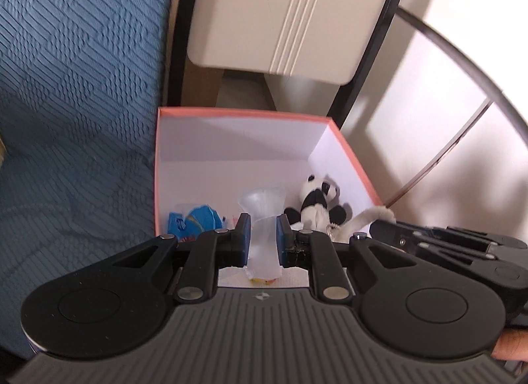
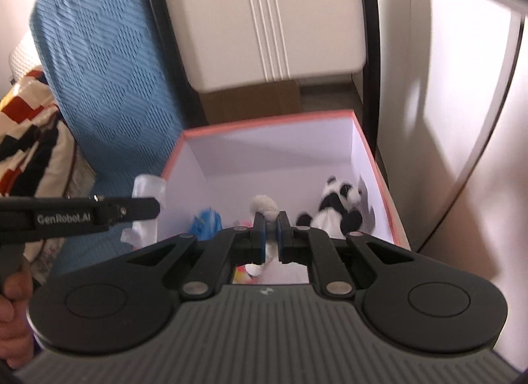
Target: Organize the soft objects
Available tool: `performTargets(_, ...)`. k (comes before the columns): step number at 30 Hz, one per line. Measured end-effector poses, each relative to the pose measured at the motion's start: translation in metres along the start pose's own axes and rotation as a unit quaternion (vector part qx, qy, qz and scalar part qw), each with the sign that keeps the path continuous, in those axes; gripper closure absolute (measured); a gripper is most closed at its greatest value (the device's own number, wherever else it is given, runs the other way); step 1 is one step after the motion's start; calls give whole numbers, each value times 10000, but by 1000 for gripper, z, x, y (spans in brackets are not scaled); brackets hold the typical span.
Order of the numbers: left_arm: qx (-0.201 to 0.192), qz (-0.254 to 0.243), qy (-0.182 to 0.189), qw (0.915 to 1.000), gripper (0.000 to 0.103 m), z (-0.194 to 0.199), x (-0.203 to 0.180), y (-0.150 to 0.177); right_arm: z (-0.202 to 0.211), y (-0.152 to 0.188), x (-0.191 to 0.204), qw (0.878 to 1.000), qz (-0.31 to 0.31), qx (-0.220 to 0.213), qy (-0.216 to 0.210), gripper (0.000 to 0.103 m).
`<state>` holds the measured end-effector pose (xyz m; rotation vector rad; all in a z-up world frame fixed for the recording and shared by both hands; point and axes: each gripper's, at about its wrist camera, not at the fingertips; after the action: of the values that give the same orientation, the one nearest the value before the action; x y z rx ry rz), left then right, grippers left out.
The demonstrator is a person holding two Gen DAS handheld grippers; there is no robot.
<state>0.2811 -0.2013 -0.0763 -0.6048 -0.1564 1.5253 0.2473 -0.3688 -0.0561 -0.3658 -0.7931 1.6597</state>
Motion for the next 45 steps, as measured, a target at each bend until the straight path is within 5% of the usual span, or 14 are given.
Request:
performTargets(11, 464, -42, -70, 9989, 84, -45, 0, 6, -42, 18, -24, 9981, -262, 551, 34, 92)
performTargets(14, 449, -90, -65, 9989, 74, -46, 0, 6, -45, 19, -28, 9976, -351, 590, 64, 90)
performTargets(17, 443, -6, -71, 9990, 55, -44, 2, 4, -44, 12, -29, 9973, -369, 621, 136, 73)
performTargets(19, 382, 26, 16, 9993, 55, -39, 3, 5, -39, 10, -30, 9977, -347, 543, 225, 65)
performTargets(35, -469, -228, 47, 9986, 55, 74, -2, 11, 70, 2, 11, 9981, -148, -545, 261, 65)
performTargets(45, -914, -387, 97, 9950, 55, 149, 8, 40, 123, 25, 56, 9961, -79, -834, 294, 65)
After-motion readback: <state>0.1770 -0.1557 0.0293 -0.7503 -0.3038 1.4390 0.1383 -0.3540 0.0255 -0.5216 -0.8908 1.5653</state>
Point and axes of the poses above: each gripper's, at about its wrist camera, not at the fingertips, and z roughly against the way its jaws point, x to its left, y to its underside, and after that the axes turned 14 degrees about x, right-handed
